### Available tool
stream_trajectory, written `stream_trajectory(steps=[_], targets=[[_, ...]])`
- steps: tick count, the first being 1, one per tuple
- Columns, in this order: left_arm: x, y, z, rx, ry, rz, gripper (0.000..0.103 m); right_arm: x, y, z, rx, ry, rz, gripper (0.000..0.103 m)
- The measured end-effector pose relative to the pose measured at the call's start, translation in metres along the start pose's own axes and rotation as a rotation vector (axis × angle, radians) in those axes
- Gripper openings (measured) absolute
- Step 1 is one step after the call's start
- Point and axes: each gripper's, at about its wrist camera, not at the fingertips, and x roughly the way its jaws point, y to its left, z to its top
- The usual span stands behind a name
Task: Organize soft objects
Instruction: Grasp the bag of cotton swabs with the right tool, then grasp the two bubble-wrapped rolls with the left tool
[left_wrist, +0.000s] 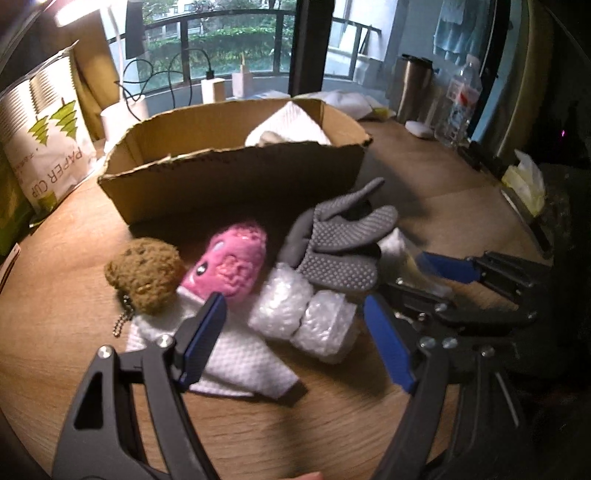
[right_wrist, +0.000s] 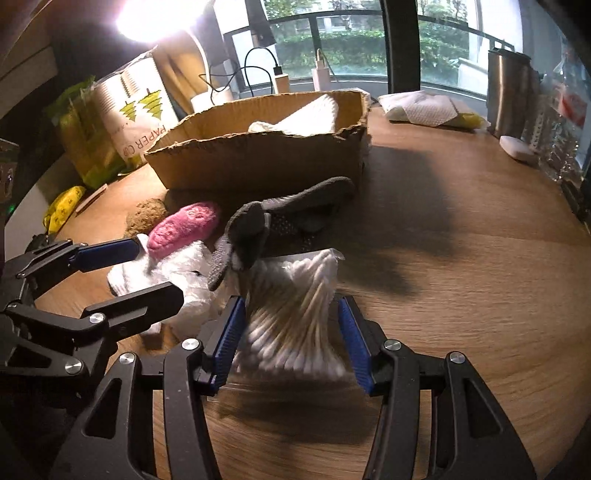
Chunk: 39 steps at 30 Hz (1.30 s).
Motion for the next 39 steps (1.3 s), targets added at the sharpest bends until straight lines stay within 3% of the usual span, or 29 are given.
stream_trajectory(steps=[11,12,19,31,39], targets=[[0.028,-0.019,-0.004,0.077,0.067,0.023,0.076,-0.015,-0.035,-0.009,0.038,-0.018,-0.017,0.052],[0.028,-0.021,-0.005,0.083,0.066,0.017,0.069,-0.016,-0.036,-0.010,0.036,-0.019,-0.016,0.047],[0.023,-0.029,-0.008,0.117,0.062,-0.009,0.059,-0.023,-0.039,-0.013,0.040,-0.033,-0.001,0.039],[-0.017,-0.020,0.004,0.130,-0.025,-0.056,0.059,-0.045,-0.038,0.001,0.069,-0.093,-0.045,0.036],[-0.035,0.006,0.021,0.112,-0.079,-0.072,0.059,-0.056,-0.024,0.024,0.053,-0.136,-0.068,0.036]])
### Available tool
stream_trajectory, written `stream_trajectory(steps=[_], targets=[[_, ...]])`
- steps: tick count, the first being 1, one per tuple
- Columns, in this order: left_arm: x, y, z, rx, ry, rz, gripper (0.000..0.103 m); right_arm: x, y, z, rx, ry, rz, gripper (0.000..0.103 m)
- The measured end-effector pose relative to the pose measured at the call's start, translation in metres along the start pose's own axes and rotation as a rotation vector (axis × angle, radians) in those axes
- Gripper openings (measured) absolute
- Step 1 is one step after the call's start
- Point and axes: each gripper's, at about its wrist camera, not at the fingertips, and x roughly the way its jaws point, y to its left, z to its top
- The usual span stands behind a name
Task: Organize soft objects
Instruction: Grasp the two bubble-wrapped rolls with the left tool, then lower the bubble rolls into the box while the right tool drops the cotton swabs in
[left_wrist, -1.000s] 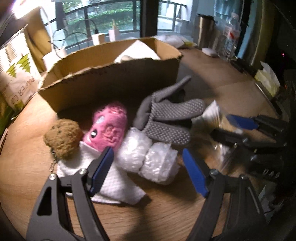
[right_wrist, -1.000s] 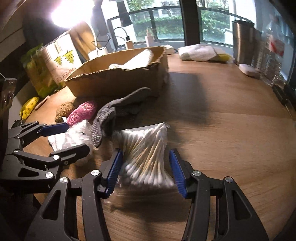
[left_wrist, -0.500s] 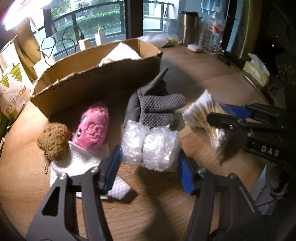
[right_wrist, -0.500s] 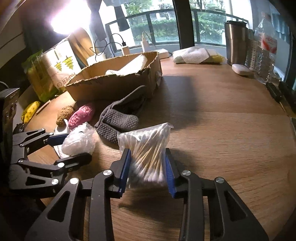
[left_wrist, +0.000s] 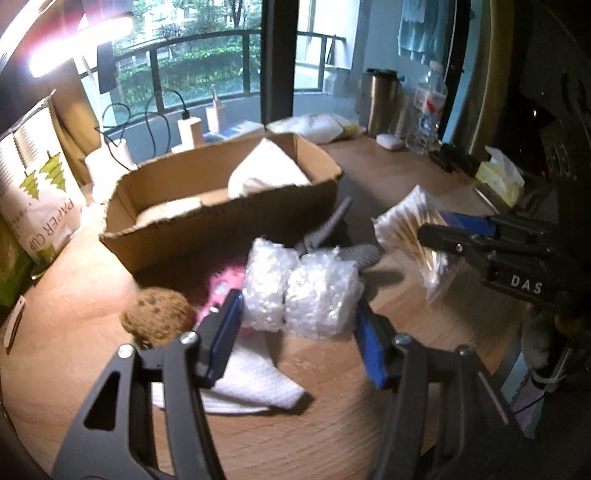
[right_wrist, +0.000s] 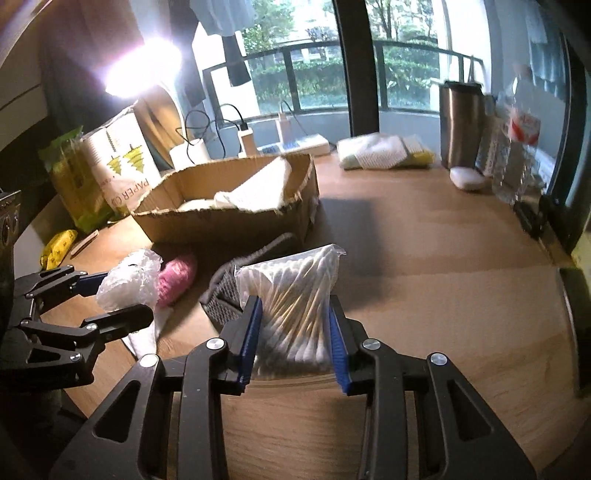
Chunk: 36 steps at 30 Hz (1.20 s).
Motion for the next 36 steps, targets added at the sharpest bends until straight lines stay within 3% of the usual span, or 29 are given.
stream_trajectory(steps=[17,36], targets=[[-0.031,0.084,0.033,-0.067,-0.178,0.000,0.059,0.012,0.054,0.058,-0.089,-0.053,-0.036,0.037],[-0.030,0.156,0.067,-0.130,-0.300,0.060,0.059,0.047,0.097,0.104,-0.136,-0.077,-0.033,0.037]])
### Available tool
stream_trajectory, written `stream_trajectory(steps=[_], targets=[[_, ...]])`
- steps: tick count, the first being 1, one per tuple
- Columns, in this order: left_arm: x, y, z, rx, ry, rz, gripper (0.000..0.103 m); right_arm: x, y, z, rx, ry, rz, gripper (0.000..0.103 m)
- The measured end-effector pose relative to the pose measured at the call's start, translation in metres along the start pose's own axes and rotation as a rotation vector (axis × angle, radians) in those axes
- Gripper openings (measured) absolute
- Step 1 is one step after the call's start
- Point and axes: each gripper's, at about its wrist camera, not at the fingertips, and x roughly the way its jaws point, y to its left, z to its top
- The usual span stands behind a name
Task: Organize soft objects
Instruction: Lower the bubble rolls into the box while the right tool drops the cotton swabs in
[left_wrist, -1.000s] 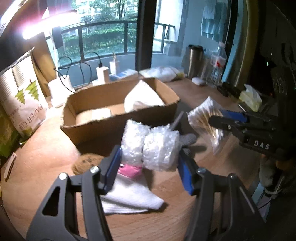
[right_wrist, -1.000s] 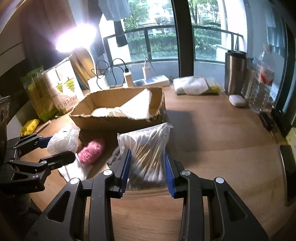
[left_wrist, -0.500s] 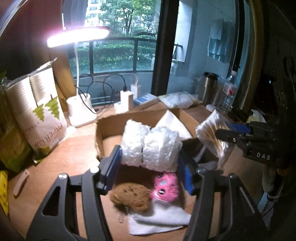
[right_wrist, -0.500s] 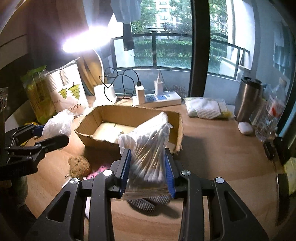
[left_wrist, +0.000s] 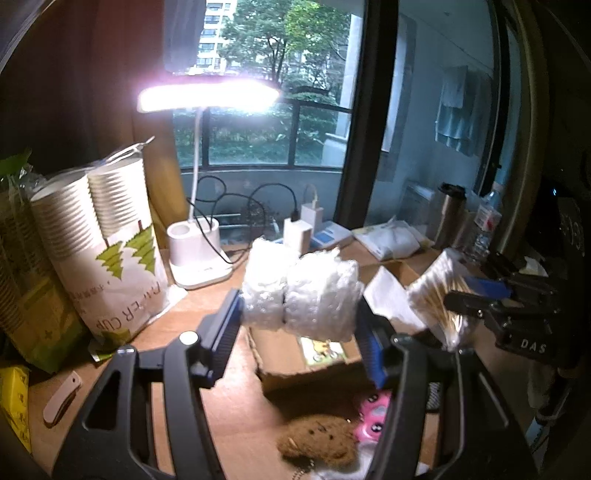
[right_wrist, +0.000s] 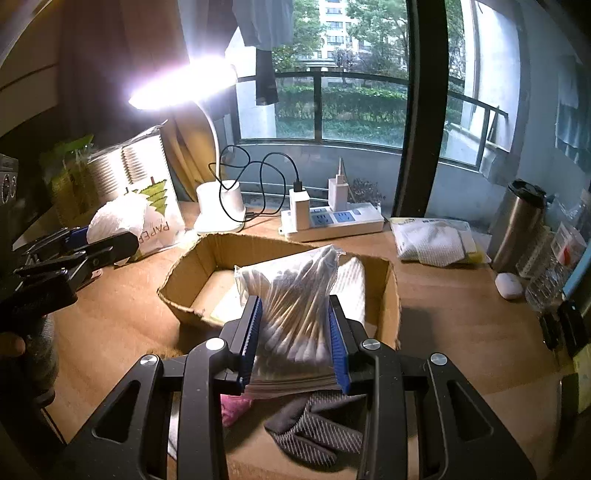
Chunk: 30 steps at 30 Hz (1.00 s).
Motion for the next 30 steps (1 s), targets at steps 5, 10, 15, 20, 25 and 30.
stream_trajectory(steps=[5,10,15,20,25,30], targets=[[0.015,0.004,0.001,-0.009,0.008,-0.009,0.059,0.012,-0.002,0.008,0.005,-0.004,0.018,0.037],[0.036,0.007,-0.005,-0.024,0.049,-0.016,0.059,0.031,-0.002,0.015,0.007,0.006,0.040,0.037],[0.057,0.010,-0.014,-0.036,0.099,-0.024,0.059,0.056,-0.004,0.015,0.014,0.039,0.057,0.037],[0.076,0.012,-0.023,-0.046,0.146,-0.034,0.059,0.084,-0.005,0.011,0.040,0.081,0.077,0.037],[0.093,0.006,-0.032,-0.026,0.201,-0.043,0.060,0.104,-0.008,0.009,0.062,0.107,0.088,0.037],[0.096,0.003,-0.035,-0.014,0.205,-0.030,0.063,0.125,-0.008,0.002,0.070,0.160,0.074,0.037]])
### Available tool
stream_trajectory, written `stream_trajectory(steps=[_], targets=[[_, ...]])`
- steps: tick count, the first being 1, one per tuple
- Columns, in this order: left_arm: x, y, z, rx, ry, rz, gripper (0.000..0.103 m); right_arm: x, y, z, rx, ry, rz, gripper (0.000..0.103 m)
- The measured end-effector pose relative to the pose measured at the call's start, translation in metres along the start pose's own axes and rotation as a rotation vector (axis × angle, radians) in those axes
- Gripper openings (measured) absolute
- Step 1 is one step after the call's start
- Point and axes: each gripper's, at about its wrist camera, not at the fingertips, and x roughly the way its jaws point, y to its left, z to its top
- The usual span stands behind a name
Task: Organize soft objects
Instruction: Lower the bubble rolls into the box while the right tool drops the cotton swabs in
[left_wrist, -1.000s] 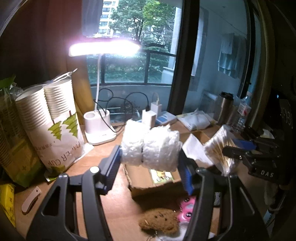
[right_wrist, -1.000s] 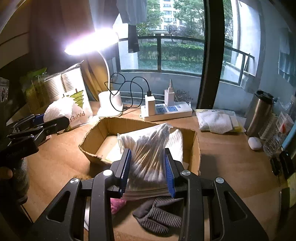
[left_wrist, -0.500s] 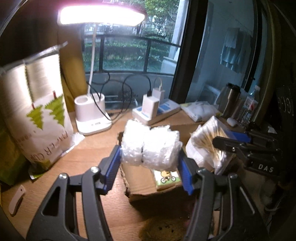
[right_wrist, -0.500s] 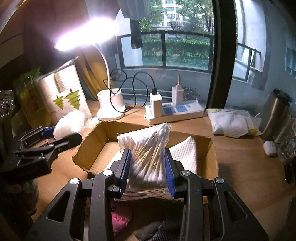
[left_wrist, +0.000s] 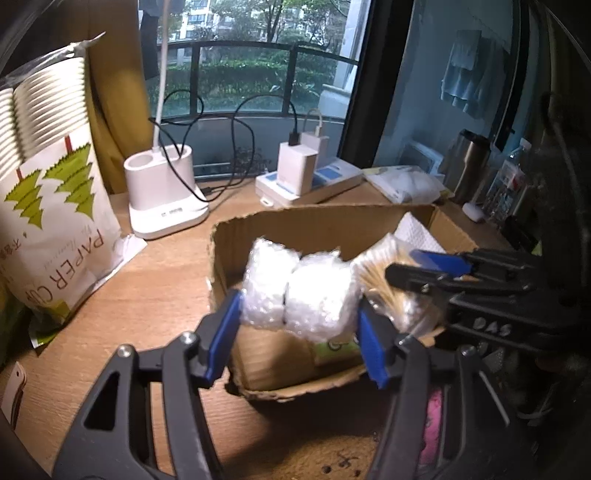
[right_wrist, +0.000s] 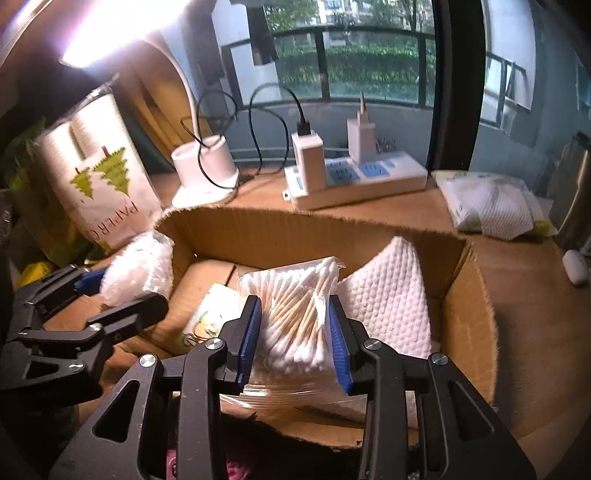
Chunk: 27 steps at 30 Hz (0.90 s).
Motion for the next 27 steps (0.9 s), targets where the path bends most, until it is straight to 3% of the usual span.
stream_trajectory(steps=[6,15,19,23,27], targets=[[-0.001,-0.004,0.001,0.009,0.013,0.004,0.069,0.006,0.000,-0.002,0.010,0.016,-0.023,0.040],[-0.018,-0.006,0.003,-0.004,-0.019,0.021,0.075,-0.025,0.004,-0.002,0.002,-0.037,-0.046,0.059],[-0.035,-0.006,0.004,-0.019,-0.052,0.031,0.076,-0.042,0.002,-0.004,0.009,-0.063,-0.063,0.060],[-0.052,-0.008,0.002,-0.033,-0.086,0.024,0.086,-0.059,0.001,-0.010,0.013,-0.083,-0.075,0.060],[-0.064,-0.015,-0.001,-0.034,-0.096,0.017,0.086,-0.076,0.001,-0.019,0.017,-0.100,-0.083,0.060]])
